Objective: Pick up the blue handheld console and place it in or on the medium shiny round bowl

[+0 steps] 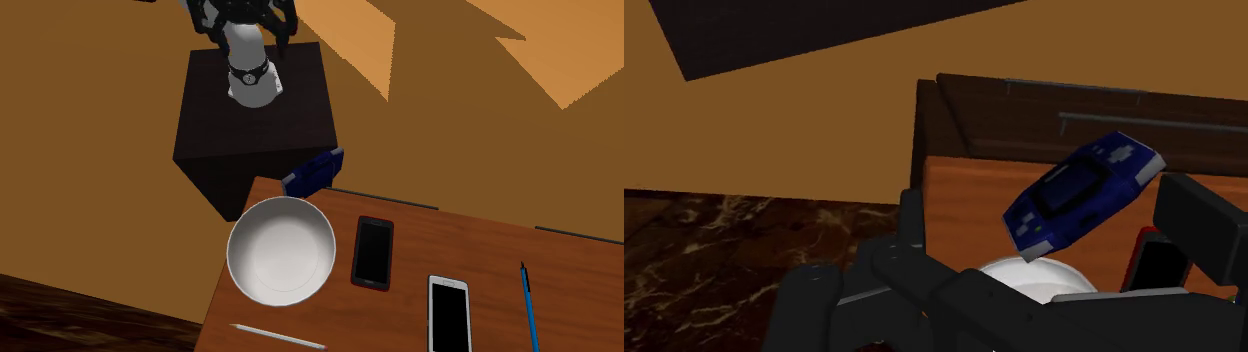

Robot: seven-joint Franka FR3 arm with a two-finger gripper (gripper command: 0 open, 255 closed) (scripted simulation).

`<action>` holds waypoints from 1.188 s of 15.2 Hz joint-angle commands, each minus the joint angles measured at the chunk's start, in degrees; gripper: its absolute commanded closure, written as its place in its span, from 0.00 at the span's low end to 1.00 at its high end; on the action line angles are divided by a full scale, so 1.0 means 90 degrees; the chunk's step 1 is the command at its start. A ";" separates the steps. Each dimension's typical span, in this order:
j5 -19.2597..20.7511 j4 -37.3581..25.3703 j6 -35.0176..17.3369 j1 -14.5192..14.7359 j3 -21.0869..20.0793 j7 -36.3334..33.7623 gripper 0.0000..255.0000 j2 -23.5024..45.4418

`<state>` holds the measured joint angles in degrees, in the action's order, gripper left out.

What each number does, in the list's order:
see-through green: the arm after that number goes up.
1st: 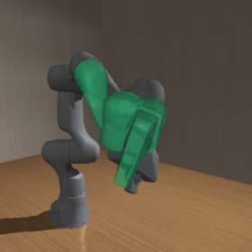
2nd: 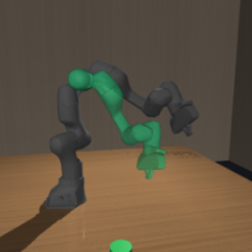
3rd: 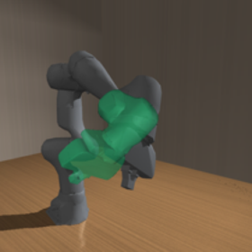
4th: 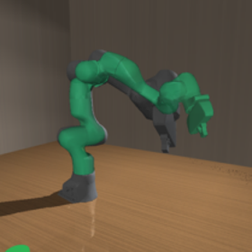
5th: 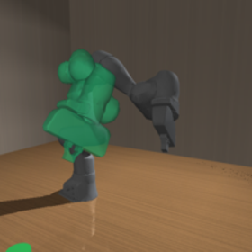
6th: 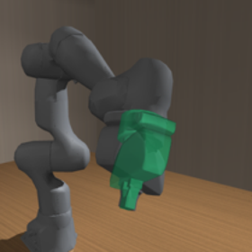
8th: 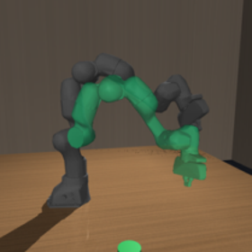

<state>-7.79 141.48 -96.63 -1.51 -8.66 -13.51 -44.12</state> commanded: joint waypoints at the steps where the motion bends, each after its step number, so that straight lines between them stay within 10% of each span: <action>1: -0.0225 0.0160 -0.0370 -0.0054 -0.0327 -0.0641 0.00 0.0154; 10: -0.0830 0.0301 -0.2213 -0.0457 -0.1800 -0.3319 0.00 0.1634; 18: -0.0446 -0.0104 -0.3598 -0.1018 -0.2806 -0.5465 0.00 0.3340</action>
<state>-12.33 140.69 -127.59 -10.37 -33.12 -61.07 -15.53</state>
